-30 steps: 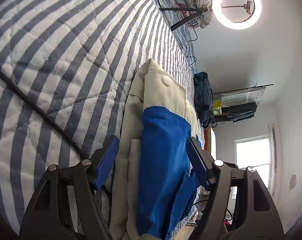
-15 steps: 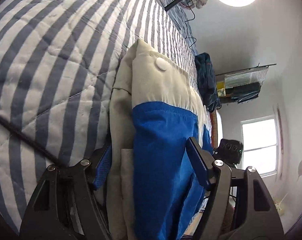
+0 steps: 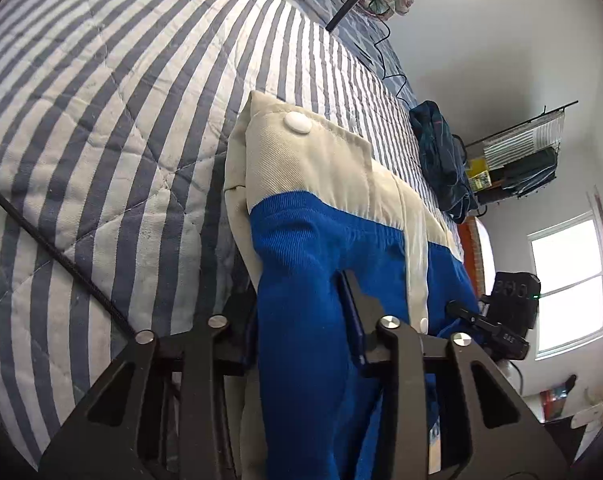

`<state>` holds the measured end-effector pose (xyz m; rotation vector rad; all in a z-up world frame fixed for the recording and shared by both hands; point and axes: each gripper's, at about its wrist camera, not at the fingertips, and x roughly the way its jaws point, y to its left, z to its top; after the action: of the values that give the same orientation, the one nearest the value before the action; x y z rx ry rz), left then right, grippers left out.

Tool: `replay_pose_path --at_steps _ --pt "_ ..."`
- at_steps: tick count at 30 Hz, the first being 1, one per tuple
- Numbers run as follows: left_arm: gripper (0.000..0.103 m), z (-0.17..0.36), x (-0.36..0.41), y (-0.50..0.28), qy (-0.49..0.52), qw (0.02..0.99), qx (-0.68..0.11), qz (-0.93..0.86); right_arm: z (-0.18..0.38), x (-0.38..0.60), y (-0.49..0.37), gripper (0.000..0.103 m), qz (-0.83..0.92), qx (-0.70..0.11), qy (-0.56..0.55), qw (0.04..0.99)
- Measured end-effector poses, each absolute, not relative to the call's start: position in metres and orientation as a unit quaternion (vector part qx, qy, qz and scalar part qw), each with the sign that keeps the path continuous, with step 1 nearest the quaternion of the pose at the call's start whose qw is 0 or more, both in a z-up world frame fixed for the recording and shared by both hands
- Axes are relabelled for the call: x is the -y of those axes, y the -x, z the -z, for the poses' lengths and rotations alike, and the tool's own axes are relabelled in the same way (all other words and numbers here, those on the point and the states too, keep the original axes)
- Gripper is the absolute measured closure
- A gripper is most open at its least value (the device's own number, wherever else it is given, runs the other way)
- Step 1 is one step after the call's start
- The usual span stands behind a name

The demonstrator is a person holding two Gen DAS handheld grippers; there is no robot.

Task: Fold large clothes
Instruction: 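Slide both grippers under the bundle edges and close them, then lift the folded jacket bundle with both grippers off the mattress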

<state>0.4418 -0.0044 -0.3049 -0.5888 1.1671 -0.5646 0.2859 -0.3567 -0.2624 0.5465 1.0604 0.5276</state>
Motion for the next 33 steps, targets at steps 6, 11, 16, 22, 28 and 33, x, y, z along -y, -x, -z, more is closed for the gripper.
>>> replay_pose_path --at_steps 6,11,16,22,28,33 --pt "0.080 0.272 0.028 -0.428 0.234 0.788 -0.512 0.250 0.224 0.322 -0.280 0.069 -0.217 -0.487 -0.183 0.826" --pt "0.082 0.247 0.039 -0.409 0.220 0.800 -0.498 0.253 0.196 0.296 -0.273 0.070 -0.193 -0.484 -0.116 0.846" --pt "0.082 0.222 0.046 -0.380 0.201 0.808 -0.484 0.269 0.173 0.281 -0.254 0.072 -0.167 -0.481 -0.050 0.859" --pt "0.083 0.193 0.065 -0.349 0.181 0.817 -0.471 0.281 0.143 0.281 -0.221 0.073 -0.142 -0.473 -0.004 0.870" --pt "0.083 0.148 0.102 -0.310 0.129 0.841 -0.431 0.301 0.108 0.291 -0.189 0.073 -0.126 -0.445 0.014 0.886" --pt "0.083 0.108 0.143 -0.290 0.082 0.853 -0.395 0.331 0.076 0.315 -0.163 0.073 -0.107 -0.417 0.018 0.902"
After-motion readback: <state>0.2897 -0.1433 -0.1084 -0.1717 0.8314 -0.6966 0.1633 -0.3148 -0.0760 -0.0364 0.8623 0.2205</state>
